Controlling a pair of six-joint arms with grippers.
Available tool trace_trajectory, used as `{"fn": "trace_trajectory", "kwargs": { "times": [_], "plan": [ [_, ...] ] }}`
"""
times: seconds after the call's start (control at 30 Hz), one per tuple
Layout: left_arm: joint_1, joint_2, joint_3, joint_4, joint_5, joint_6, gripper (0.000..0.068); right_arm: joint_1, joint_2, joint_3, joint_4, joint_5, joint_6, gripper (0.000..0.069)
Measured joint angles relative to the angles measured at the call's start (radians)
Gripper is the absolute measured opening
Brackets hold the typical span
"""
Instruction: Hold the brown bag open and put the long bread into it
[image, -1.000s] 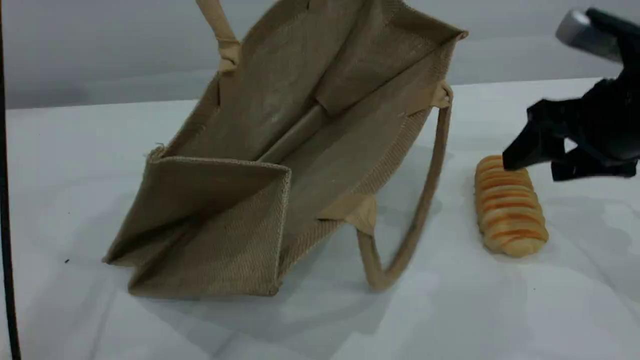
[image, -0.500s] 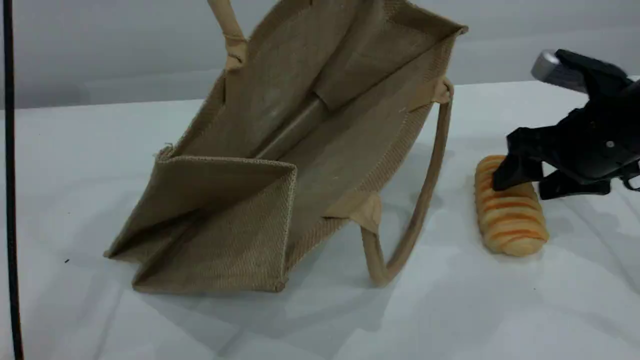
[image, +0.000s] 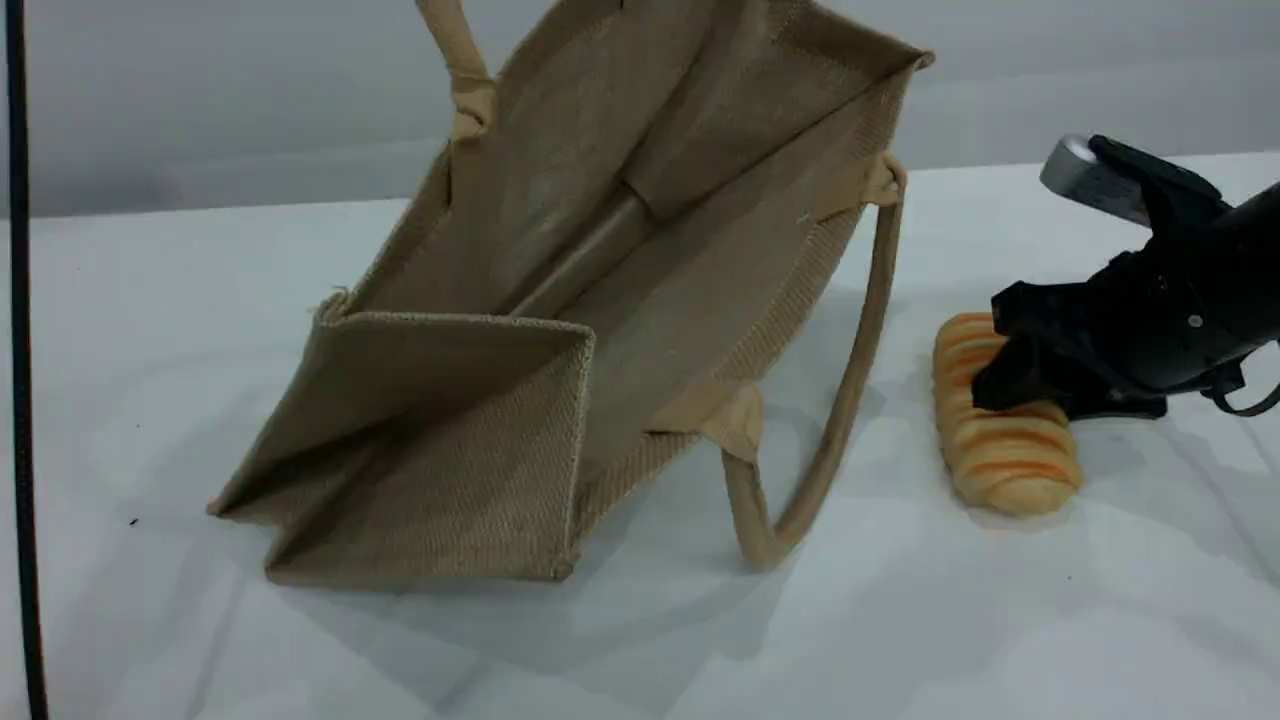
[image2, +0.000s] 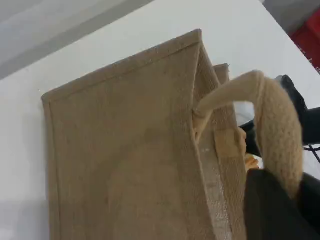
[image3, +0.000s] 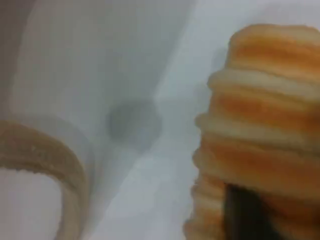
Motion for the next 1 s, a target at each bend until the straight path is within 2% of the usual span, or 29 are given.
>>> {"fn": "trace_trajectory", "kwargs": {
  "times": [0.07, 0.1, 0.23, 0.4, 0.53, 0.7, 0.87, 1.0],
  "plan": [
    [0.000, 0.000, 0.000, 0.002, 0.000, 0.000, 0.0092, 0.000, -0.011, 0.002, -0.007, -0.001, 0.000, 0.0119],
    [0.000, 0.000, 0.000, 0.002, 0.000, 0.000, 0.0092, 0.000, -0.023, 0.008, -0.010, -0.007, 0.000, 0.0111],
    [0.000, 0.000, 0.000, 0.002, 0.000, 0.001, 0.0092, 0.000, -0.119, 0.013, -0.036, -0.008, 0.026, 0.0111],
    [0.000, 0.000, 0.000, -0.017, 0.000, 0.011, 0.0092, 0.000, -0.291, 0.013, -0.249, 0.009, 0.226, 0.0106],
    [-0.019, 0.000, 0.000, -0.018, 0.000, 0.026, 0.0092, 0.000, -0.446, 0.013, -0.426, 0.094, 0.407, 0.0099],
    [-0.067, 0.000, 0.000, -0.018, 0.000, 0.055, 0.0092, 0.016, -0.561, 0.013, -0.483, 0.244, 0.497, 0.0099],
    [-0.072, 0.000, 0.000, -0.018, 0.001, 0.053, 0.0092, 0.084, -0.557, 0.013, -0.441, 0.277, 0.497, 0.0090],
    [-0.072, 0.000, 0.000, -0.018, 0.001, 0.053, 0.0092, 0.186, -0.557, 0.013, -0.412, 0.210, 0.497, 0.0087]
  ]
}}
